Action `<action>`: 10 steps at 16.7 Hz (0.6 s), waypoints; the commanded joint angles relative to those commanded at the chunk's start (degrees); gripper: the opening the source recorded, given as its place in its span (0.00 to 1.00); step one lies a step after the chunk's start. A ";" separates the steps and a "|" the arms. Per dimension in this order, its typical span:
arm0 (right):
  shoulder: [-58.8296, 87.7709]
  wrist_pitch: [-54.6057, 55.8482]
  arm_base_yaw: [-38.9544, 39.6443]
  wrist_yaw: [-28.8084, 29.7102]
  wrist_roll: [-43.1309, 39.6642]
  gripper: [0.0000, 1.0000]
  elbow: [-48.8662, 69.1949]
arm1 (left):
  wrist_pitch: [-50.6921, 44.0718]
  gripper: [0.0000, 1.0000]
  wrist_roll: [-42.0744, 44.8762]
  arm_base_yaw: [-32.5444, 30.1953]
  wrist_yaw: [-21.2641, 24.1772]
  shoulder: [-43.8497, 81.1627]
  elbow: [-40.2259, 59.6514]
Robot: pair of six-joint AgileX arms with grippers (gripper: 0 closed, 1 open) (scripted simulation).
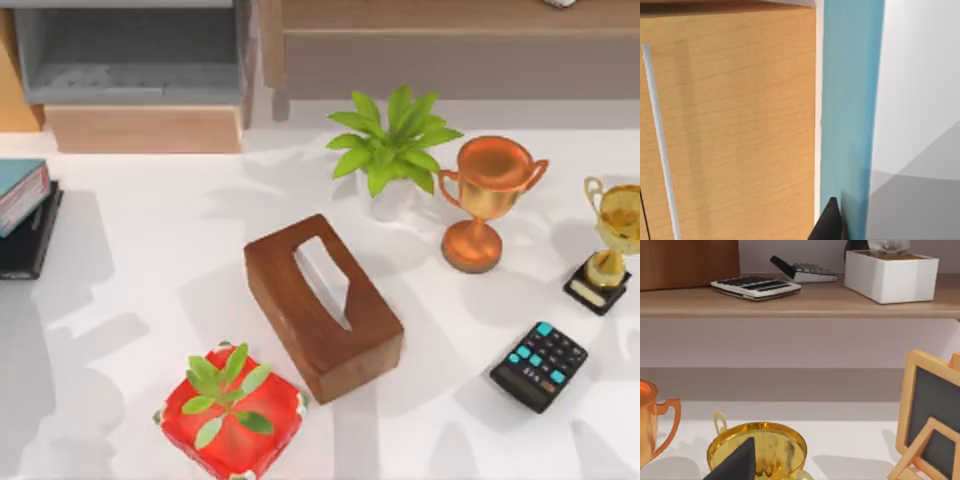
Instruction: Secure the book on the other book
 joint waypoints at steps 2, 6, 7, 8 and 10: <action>0.00 0.00 0.00 0.00 0.00 1.00 0.00 | 0.21 0.00 -0.08 -0.05 -0.12 0.53 0.25; 0.00 0.00 0.00 0.00 0.00 1.00 0.00 | 0.41 0.00 -0.18 -0.11 -0.25 1.00 0.47; 0.00 0.00 0.00 0.00 0.00 1.00 0.00 | 0.41 0.00 -0.18 -0.11 -0.25 1.00 0.47; 0.00 0.00 0.00 0.00 0.00 1.00 0.00 | 0.41 0.08 -0.18 -0.11 -0.25 1.00 0.47; 0.00 0.00 0.00 0.00 0.00 1.00 0.00 | 0.41 0.23 -0.18 -0.11 -0.25 1.00 0.47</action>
